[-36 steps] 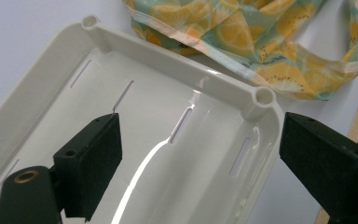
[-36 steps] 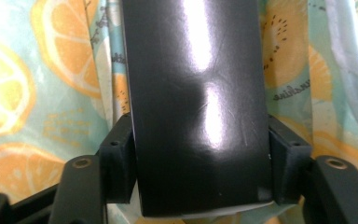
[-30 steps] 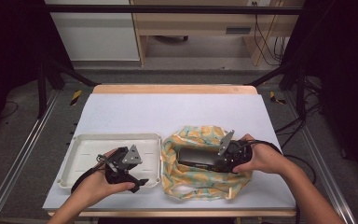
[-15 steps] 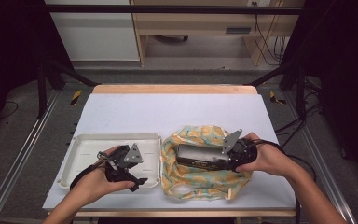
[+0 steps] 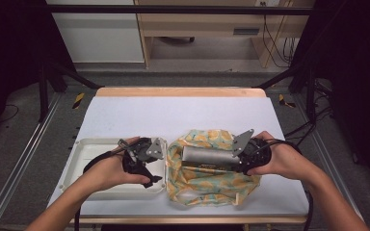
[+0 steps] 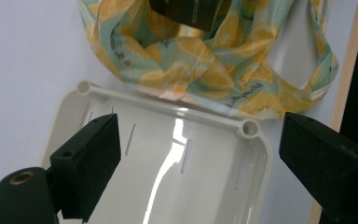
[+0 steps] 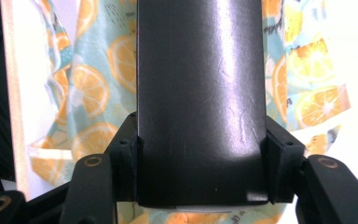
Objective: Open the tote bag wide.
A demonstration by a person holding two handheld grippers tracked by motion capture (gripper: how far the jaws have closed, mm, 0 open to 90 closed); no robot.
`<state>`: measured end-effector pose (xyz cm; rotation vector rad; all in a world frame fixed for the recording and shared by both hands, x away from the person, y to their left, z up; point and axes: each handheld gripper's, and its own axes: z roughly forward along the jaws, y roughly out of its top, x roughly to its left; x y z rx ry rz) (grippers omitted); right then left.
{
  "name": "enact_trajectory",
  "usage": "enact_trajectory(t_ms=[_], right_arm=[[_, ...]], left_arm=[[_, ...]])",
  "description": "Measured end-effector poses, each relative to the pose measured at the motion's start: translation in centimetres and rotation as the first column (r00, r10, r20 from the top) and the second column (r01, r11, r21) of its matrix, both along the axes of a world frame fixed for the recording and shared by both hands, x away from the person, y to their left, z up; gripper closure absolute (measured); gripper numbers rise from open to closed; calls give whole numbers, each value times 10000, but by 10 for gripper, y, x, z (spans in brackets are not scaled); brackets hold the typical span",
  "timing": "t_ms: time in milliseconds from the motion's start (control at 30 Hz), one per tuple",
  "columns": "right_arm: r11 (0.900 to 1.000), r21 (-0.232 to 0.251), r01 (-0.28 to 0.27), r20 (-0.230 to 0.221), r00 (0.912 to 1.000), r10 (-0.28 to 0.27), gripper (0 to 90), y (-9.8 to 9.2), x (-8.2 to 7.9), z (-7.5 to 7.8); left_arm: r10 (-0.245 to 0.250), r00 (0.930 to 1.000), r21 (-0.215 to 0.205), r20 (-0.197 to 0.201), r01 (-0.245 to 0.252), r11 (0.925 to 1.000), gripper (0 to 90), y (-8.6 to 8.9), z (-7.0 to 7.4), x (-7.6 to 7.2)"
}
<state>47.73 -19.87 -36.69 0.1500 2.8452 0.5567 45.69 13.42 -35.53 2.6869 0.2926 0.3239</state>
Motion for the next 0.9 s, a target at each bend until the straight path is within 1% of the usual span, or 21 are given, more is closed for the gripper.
enact_trajectory(t_ms=[33,67,100,133,167,200,267,333,367,400,433,467,500,567,733,900], right_arm=[[10000,-64,-3,24,10000,3,431,1,-1,3],[9998,-193,-42,-20,10000,41,431,3,-1,5],[9997,-260,-49,24,10000,50,431,5,-2,7],[9993,-368,-92,8,10000,92,431,7,-3,10],[9993,-368,-92,8,10000,92,431,7,-3,10],[9985,-503,-208,-10,9998,208,431,12,-3,13],[9981,-558,-261,-36,9997,259,431,16,-4,15],[9971,-682,-347,-58,9994,344,431,21,-5,17],[9968,-724,-338,-50,9994,335,431,24,-6,17],[9966,-747,-353,-37,9994,351,431,27,-8,17],[9959,-807,-413,-92,9991,407,431,28,-8,17],[9957,-803,-452,-129,9989,443,431,30,-9,17],[9956,-811,-474,-154,9988,463,431,32,-10,17],[9957,-789,-484,-173,9987,472,431,36,-11,15],[9959,-753,-492,-359,9983,466,432,42,-13,15],[9958,-666,-621,-638,9963,579,431,49,-13,19]], left_arm=[[-227,9997,138,-121,228,9996,125,-7,5,4],[-227,9997,138,-121,228,9996,126,-7,5,4],[-335,9993,194,-187,339,9992,127,-11,7,6],[-531,9980,246,-349,539,9982,127,-18,11,9],[-531,9980,246,-349,539,9982,128,-18,11,9],[-753,9966,475,-344,769,9959,128,-26,14,12],[-997,9945,744,-328,1019,9920,130,-33,15,14],[-1171,9926,934,-336,1198,9884,133,-39,16,16],[-1171,9926,934,-336,1198,9884,133,-39,16,16],[-1343,9902,1135,-388,1379,9839,133,-43,16,17],[-1419,9890,1208,-415,1460,9819,134,-45,15,18],[-1419,9890,1208,-415,1460,9819,134,-45,15,18],[-1574,9863,1361,-502,1628,9772,134,-48,15,19],[-1691,9842,1478,-532,1753,9734,137,-50,15,19],[-1841,9811,1489,-596,1911,9702,153,-52,17,18],[-1959,9779,1752,-730,2059,9628,174,-51,17,18]])
